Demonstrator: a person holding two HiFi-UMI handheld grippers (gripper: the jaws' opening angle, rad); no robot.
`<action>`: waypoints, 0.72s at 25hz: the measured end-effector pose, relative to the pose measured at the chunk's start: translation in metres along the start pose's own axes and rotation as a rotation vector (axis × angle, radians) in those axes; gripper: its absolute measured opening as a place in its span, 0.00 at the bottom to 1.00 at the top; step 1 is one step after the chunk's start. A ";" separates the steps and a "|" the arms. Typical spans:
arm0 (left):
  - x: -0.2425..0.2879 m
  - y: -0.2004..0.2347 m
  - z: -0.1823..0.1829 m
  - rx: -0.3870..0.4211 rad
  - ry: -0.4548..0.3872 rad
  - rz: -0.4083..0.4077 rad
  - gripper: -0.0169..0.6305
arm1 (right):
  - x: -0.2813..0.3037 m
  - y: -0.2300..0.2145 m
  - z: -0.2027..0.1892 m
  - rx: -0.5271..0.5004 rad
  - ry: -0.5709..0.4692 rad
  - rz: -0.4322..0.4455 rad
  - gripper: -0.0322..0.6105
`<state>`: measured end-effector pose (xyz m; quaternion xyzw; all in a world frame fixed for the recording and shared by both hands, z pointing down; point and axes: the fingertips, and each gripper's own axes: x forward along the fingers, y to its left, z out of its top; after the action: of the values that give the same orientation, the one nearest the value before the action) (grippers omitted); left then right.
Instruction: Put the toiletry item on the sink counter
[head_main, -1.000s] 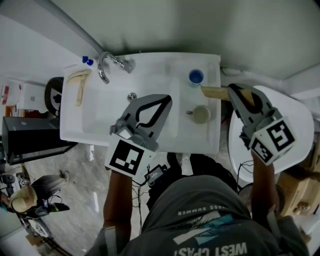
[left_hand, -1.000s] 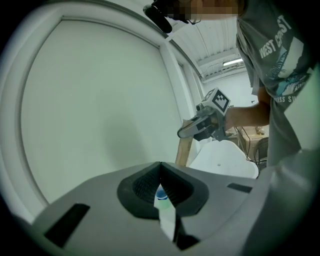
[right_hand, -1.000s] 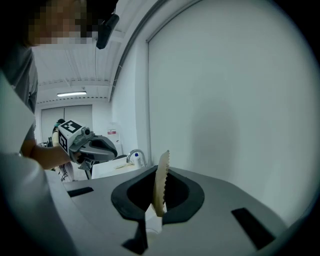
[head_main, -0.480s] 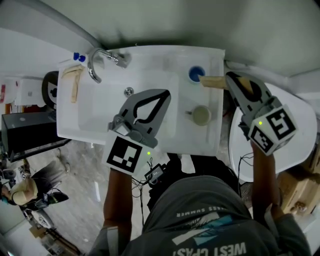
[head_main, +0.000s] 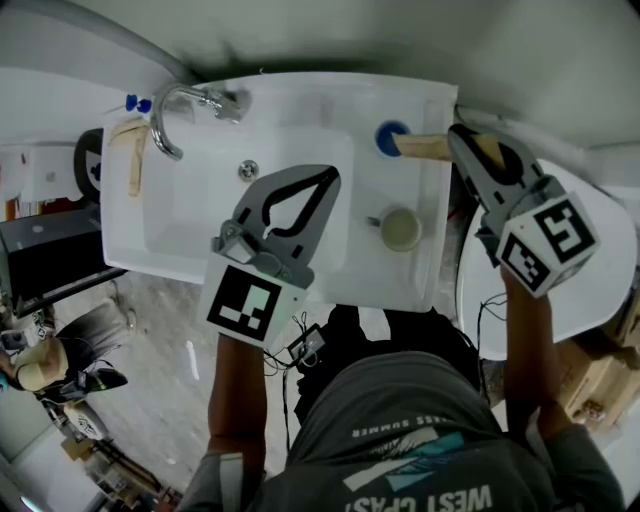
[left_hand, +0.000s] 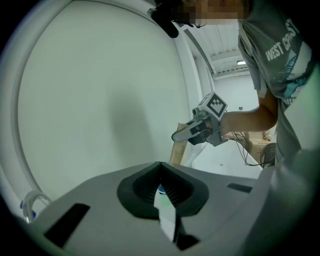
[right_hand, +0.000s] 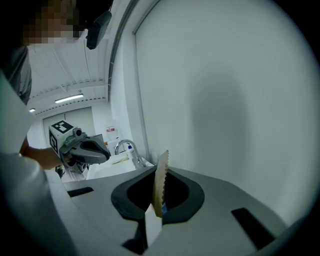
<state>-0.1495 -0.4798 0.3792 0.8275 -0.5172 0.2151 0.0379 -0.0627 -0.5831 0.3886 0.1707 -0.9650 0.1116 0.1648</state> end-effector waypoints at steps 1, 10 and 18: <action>0.002 0.001 -0.002 -0.006 0.001 0.002 0.03 | 0.003 -0.002 -0.002 0.003 0.002 0.003 0.10; 0.017 0.004 -0.025 -0.047 0.031 0.011 0.03 | 0.029 -0.013 -0.021 0.021 0.024 0.026 0.10; 0.027 0.007 -0.043 -0.087 0.045 0.019 0.03 | 0.048 -0.018 -0.042 0.031 0.063 0.043 0.10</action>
<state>-0.1591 -0.4929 0.4278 0.8152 -0.5329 0.2112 0.0833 -0.0872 -0.6027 0.4472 0.1488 -0.9609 0.1352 0.1903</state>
